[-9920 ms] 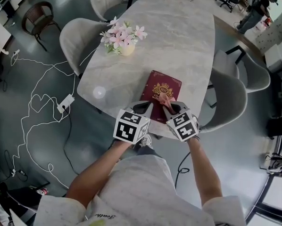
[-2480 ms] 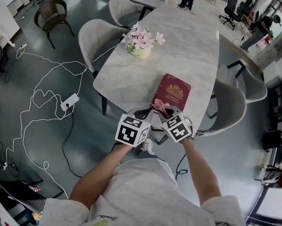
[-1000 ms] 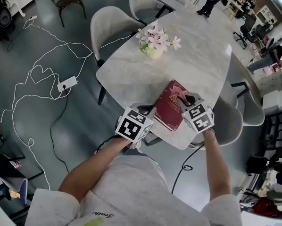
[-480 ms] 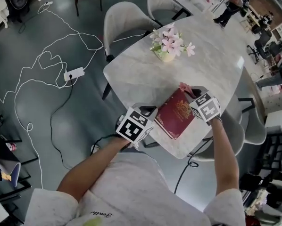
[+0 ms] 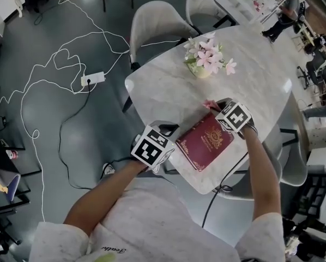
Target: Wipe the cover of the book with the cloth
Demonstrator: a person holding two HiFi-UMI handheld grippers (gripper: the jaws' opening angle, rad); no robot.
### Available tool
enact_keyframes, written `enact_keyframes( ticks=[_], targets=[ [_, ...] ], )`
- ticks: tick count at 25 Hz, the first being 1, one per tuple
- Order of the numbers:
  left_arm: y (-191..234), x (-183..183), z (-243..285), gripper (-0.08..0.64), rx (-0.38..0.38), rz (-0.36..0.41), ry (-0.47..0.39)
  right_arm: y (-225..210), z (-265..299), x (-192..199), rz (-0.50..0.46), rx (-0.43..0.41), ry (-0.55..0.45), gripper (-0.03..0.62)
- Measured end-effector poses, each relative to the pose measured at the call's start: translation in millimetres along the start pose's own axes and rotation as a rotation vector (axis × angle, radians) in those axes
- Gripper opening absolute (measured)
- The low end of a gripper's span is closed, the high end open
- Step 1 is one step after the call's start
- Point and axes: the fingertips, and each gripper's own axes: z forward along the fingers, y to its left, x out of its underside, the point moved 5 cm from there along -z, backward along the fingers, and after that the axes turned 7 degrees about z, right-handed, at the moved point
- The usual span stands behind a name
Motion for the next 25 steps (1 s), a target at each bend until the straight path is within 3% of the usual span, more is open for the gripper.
enact_keyframes(
  ticks=[7, 14, 25],
  targets=[
    [4.2, -3.3, 5.2, 0.008, -0.027, -0.015, -0.003, -5.9, 24.5, 2.6, -0.017, -0.075, 0.088, 0.015],
    [8.4, 0.3, 8.5, 0.008, -0.043, -0.031, 0.007, -9.4, 31.9, 3.0, -0.002, -0.1, 0.099, 0.015],
    [11.9, 1.6, 4.4, 0.008, -0.048, -0.041, 0.001, 4.8, 35.0, -0.9, -0.076, -0.128, 0.138, 0.015]
  ],
)
